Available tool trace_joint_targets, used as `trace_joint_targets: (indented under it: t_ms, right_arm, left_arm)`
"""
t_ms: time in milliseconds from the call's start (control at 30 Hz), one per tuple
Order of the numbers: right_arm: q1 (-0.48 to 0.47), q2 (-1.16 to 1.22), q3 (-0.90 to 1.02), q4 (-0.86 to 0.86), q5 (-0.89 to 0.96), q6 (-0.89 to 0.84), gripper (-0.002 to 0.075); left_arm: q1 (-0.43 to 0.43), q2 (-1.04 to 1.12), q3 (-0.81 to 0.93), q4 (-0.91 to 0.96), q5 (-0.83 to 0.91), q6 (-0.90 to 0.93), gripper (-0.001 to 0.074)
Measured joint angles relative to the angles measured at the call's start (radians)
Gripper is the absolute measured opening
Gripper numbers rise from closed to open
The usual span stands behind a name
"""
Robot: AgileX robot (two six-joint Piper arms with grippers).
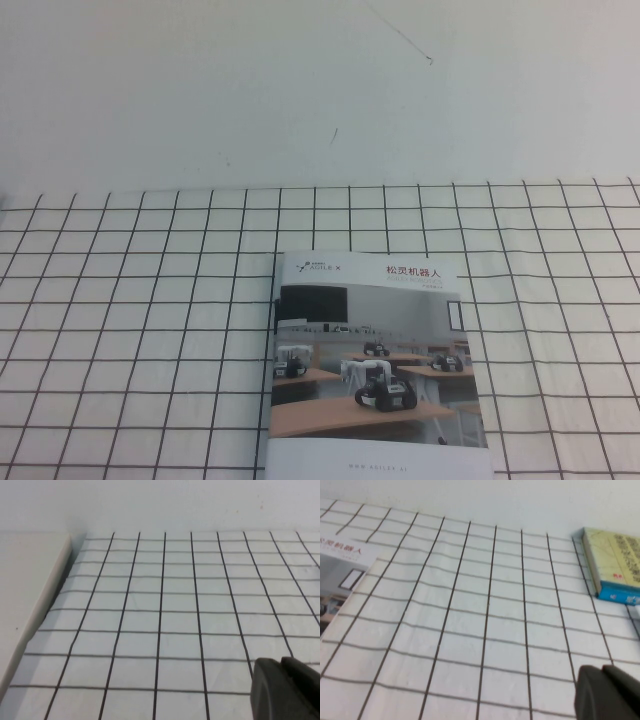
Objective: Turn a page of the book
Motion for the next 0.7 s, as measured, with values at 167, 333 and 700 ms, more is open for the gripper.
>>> trace_joint_targets:
  t_ms: [167,333,700]
  right_arm:
    - [0.0,0.0,0.0,0.0,-0.158,0.0,-0.0002]
    - [0.0,0.0,0.0,0.0,-0.493,0.0,-0.0002]
    - [0.0,0.0,0.0,0.013,-0.937,0.051,-0.0002]
  left_arm:
    - [0.0,0.0,0.002,0.0,-0.128,0.0,-0.0002]
    - [0.0,0.0,0.002,0.0,-0.378,0.0,-0.0002]
    - [0.0,0.0,0.002,-0.003,-0.943,-0.003,-0.0002]
